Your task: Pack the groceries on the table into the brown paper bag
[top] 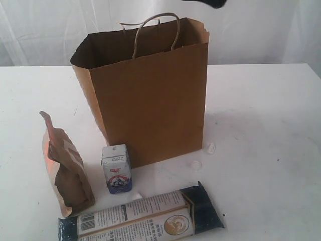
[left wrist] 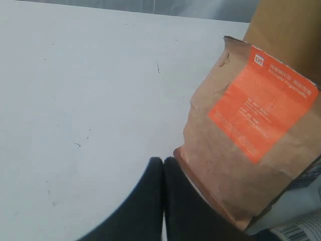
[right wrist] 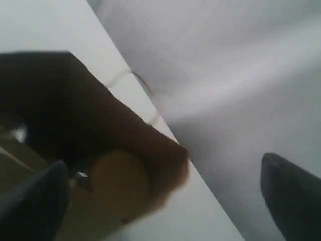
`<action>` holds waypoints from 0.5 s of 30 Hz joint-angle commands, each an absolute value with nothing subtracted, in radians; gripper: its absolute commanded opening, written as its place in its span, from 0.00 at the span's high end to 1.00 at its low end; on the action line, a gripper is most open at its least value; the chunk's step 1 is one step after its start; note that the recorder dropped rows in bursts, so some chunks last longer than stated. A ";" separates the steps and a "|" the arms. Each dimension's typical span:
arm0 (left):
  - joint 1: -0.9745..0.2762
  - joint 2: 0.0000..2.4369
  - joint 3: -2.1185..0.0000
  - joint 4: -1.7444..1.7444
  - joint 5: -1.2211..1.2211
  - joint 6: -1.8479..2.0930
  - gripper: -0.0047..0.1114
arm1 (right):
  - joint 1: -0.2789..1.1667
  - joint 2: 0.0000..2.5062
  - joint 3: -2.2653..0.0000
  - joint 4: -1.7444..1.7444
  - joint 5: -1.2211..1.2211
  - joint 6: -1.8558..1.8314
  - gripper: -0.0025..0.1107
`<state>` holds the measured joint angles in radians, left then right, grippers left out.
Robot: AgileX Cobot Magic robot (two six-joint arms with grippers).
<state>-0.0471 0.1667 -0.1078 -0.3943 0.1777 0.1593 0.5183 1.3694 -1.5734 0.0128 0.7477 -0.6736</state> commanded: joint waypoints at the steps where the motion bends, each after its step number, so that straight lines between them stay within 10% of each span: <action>1: -0.053 0.164 -0.101 -0.404 0.173 0.155 0.96 | 0.444 1.343 -1.576 -0.494 0.955 -0.174 0.14; 15: -0.053 0.164 -0.101 -0.404 0.173 0.157 0.96 | -0.057 1.309 -1.293 -0.456 0.934 0.239 0.14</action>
<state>-0.0471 0.1667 -0.1078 -0.3943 0.1777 0.1593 0.0114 1.3391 -1.3452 -0.5398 0.9754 0.1667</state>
